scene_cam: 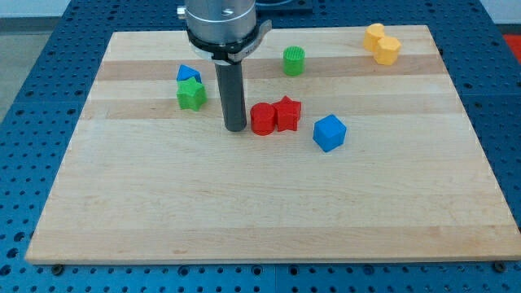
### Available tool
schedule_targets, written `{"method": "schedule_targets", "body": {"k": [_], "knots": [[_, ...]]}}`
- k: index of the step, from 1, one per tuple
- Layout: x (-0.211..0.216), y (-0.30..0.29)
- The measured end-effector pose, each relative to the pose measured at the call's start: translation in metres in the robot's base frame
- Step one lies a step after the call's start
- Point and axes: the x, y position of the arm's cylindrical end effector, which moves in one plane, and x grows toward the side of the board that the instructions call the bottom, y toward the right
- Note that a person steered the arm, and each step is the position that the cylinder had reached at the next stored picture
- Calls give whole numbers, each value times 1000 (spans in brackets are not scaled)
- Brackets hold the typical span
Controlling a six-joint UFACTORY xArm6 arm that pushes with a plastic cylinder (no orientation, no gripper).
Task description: Separate the green star from the blue triangle
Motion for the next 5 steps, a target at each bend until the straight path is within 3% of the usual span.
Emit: {"method": "schedule_targets", "body": {"k": [5], "knots": [[-99,-11]]}}
